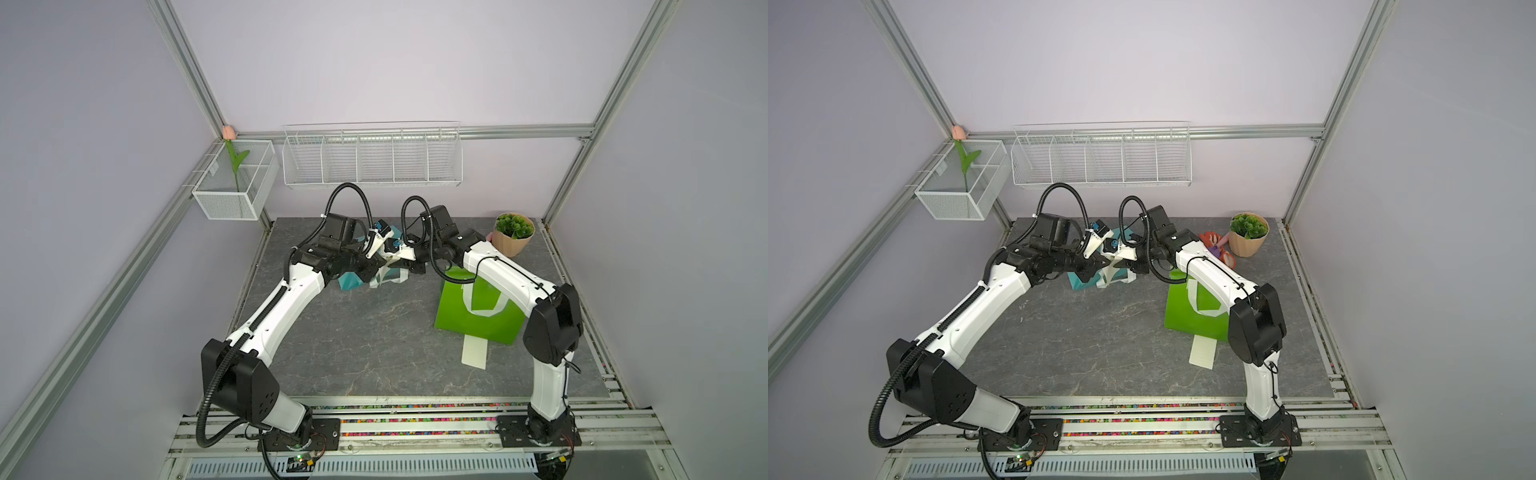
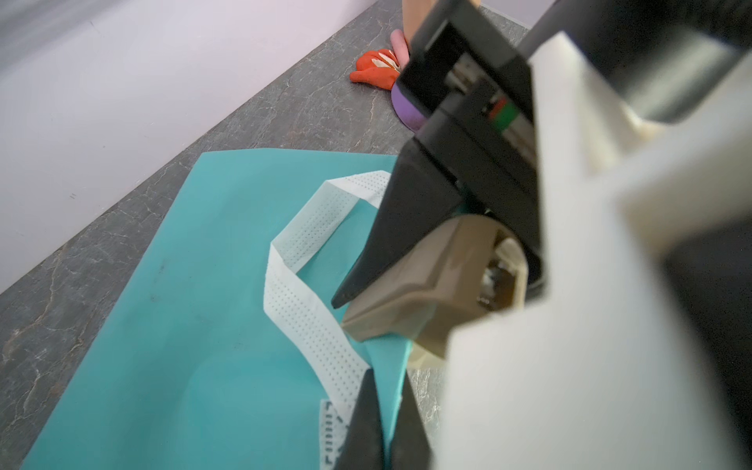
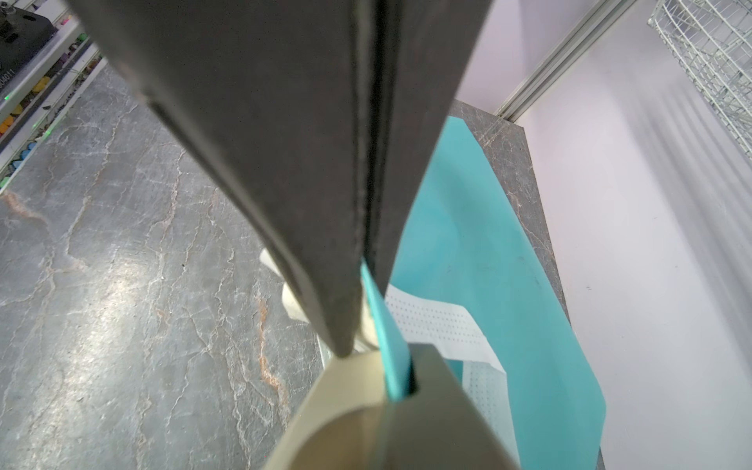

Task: Staple the receipts to the bags
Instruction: Staple the receipt to the takeout bag, then pick up the stapler from the takeout bag.

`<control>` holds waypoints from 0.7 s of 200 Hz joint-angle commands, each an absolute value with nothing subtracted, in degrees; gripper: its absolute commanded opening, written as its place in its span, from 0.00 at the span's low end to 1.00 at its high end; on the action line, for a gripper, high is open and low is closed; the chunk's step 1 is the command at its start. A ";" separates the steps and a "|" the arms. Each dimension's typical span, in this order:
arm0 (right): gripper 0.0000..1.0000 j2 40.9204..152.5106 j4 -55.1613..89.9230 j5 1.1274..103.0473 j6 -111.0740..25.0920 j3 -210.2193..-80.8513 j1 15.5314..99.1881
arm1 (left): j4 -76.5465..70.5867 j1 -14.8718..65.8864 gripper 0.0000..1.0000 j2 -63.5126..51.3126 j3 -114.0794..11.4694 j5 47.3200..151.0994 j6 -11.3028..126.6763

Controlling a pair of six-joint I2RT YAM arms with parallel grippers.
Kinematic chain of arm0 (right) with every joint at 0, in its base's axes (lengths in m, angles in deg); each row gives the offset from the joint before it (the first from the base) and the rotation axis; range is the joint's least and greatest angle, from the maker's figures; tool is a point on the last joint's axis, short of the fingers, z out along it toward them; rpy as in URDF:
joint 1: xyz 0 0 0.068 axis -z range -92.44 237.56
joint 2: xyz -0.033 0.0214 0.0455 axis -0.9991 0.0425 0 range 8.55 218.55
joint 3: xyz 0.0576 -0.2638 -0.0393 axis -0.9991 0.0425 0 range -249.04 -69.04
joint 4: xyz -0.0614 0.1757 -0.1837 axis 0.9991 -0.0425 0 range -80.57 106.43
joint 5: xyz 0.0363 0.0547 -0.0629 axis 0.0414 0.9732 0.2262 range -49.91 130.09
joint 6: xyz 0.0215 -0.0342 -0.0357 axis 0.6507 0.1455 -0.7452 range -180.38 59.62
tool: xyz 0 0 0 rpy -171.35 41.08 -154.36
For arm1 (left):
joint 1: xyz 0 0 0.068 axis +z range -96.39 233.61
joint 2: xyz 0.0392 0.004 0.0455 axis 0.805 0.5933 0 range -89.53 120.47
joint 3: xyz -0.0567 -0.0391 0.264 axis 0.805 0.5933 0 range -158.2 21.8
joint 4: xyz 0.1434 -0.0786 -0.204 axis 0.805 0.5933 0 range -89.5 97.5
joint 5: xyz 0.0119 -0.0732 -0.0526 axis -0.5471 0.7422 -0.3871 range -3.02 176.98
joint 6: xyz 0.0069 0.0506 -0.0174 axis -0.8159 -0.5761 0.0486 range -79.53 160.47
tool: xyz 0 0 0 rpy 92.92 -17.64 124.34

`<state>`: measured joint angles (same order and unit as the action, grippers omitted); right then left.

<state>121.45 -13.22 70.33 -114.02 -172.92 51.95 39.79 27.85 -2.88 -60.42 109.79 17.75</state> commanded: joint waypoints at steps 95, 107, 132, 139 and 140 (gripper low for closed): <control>0.89 101.12 0.64 45.99 -79.65 -159.31 49.55 | 37.67 32.80 0.00 2.82 -64.08 125.64 28.55; 0.89 101.01 -1.54 43.14 -76.79 -159.32 48.85 | 36.51 33.22 0.00 3.02 -63.33 125.45 30.99; 0.95 100.34 -1.04 36.63 -70.37 -156.52 46.74 | 35.24 33.22 0.00 3.03 -62.37 124.36 34.16; 0.97 100.02 -0.02 36.00 -68.73 -155.33 46.24 | 34.87 33.24 0.00 3.02 -62.23 124.02 35.13; 0.98 99.99 0.12 35.76 -68.46 -155.12 46.16 | 34.82 33.27 0.00 3.02 -62.27 123.96 35.21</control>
